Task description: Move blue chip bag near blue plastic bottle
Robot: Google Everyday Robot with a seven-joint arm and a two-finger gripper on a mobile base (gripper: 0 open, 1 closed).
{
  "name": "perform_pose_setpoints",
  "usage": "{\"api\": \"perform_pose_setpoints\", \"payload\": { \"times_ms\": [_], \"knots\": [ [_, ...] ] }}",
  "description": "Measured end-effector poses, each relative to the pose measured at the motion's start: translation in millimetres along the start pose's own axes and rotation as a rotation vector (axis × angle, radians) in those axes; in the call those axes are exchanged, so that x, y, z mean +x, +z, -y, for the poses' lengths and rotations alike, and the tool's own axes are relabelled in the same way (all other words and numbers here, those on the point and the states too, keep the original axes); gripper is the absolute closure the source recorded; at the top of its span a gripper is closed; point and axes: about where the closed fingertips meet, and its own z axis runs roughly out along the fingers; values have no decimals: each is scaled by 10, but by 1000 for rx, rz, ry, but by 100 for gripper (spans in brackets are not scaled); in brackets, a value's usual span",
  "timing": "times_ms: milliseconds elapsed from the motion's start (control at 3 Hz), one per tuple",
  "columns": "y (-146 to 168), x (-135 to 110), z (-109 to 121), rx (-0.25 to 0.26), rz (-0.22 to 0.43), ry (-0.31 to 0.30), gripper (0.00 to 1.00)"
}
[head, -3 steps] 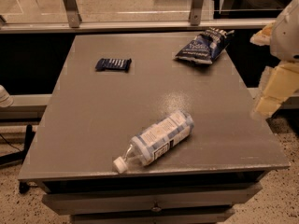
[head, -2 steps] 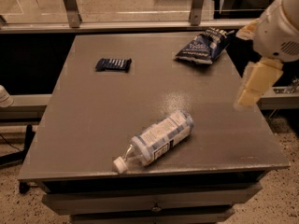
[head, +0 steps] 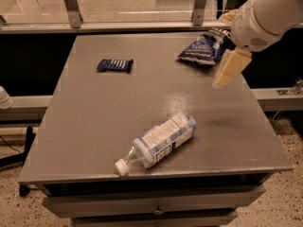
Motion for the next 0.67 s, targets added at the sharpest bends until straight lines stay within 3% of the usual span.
{"api": "perform_pose_setpoints", "payload": {
  "times_ms": [333,667],
  "knots": [
    [248,118,308,49,23,0,0],
    [249,118,308,49,23,0,0]
  ]
}}
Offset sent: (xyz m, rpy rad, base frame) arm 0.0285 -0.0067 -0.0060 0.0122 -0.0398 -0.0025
